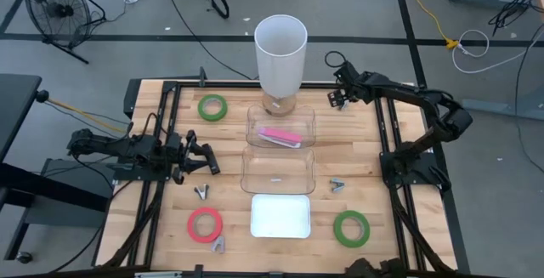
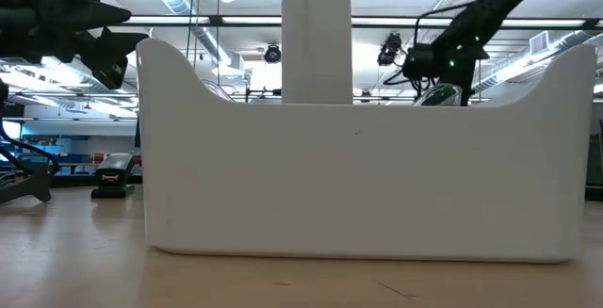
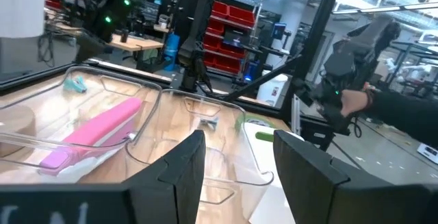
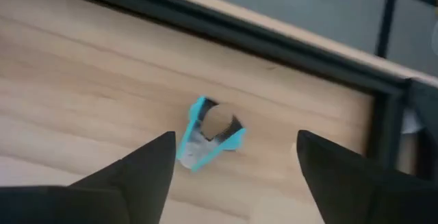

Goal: Pick and place Stapler, Stapler remover, tape
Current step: Put the light blue staple remover into the white bin

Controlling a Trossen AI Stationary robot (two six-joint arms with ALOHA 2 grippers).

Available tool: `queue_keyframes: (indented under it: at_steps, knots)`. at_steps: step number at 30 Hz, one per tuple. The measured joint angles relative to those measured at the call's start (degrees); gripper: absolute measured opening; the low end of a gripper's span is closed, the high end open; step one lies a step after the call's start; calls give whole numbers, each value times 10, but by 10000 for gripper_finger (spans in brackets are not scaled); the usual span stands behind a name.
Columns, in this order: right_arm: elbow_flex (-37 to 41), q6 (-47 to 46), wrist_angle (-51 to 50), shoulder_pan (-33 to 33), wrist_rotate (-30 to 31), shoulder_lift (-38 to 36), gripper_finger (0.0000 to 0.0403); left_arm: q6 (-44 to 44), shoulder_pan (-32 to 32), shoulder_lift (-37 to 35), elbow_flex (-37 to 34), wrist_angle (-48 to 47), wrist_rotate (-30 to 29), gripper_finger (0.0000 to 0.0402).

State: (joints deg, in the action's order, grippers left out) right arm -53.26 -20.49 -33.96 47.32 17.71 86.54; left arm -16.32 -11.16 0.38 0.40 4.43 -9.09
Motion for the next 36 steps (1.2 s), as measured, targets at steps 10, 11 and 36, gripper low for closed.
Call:
queue_keyframes:
  at_steps: [10, 11, 36]
  knots:
    - [67, -51, 125, 1, -44, 0, 322, 0, 0, 0, 0, 2, -28, 177]
    - [71, -57, 128, 1, -44, 0, 322, 0, 0, 0, 0, 2, -28, 177]
    - [125, -168, 210, -12, 4, 33, 323, 5, 0, 0, 0, 2, -33, 177]
